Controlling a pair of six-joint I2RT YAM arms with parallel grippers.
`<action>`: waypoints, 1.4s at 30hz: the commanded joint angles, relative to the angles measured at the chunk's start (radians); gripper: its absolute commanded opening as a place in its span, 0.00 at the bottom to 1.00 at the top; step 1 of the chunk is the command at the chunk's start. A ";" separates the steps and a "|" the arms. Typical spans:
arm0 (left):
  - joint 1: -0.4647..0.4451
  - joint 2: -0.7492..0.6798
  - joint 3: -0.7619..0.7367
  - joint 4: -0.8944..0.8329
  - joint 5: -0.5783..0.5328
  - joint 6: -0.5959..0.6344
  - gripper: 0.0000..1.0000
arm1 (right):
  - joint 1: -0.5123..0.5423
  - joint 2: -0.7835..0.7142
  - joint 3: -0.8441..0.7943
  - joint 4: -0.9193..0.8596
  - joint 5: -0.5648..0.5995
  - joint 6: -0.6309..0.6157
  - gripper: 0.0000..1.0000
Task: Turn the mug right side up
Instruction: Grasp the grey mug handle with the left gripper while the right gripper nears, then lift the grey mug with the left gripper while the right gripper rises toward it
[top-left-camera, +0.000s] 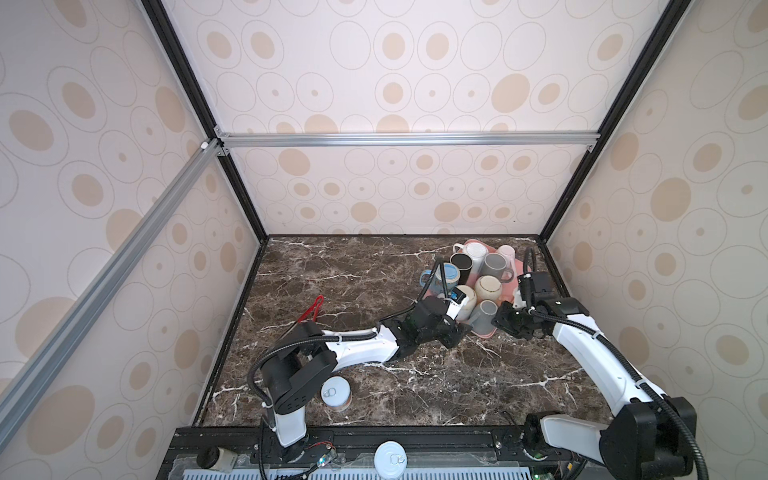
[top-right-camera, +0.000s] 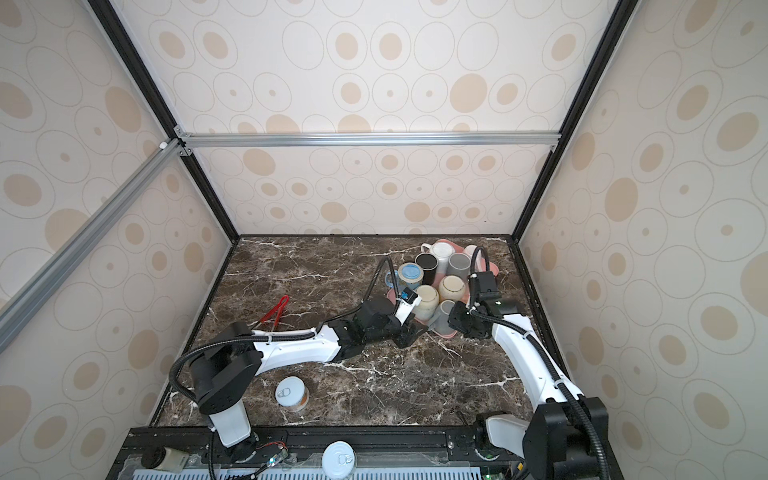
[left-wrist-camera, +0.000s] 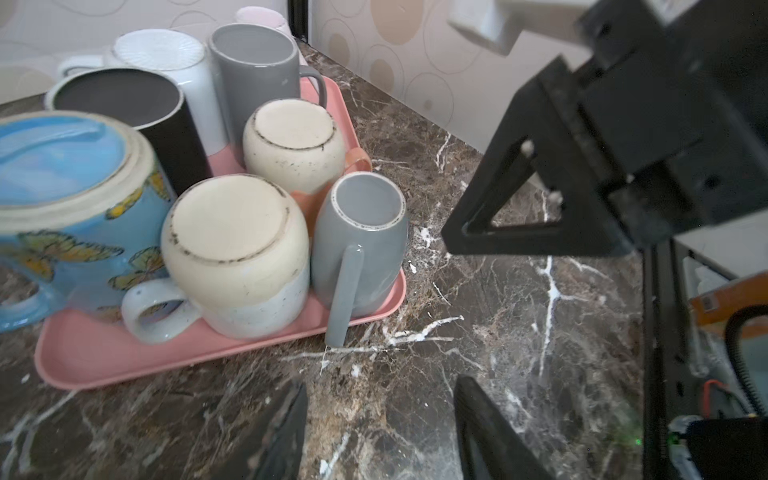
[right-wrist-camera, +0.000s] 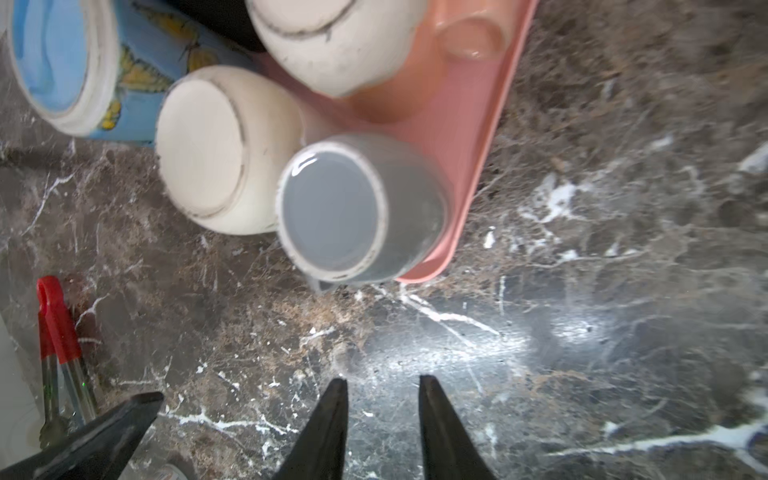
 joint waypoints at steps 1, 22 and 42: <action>0.006 0.107 0.125 -0.100 0.044 0.136 0.53 | -0.048 -0.015 -0.013 -0.062 -0.024 -0.038 0.34; 0.010 0.351 0.457 -0.282 -0.043 0.215 0.42 | -0.062 -0.021 -0.102 -0.032 -0.069 -0.058 0.35; 0.008 0.267 0.360 -0.182 -0.008 0.183 0.00 | -0.061 -0.080 -0.116 -0.005 -0.083 -0.058 0.31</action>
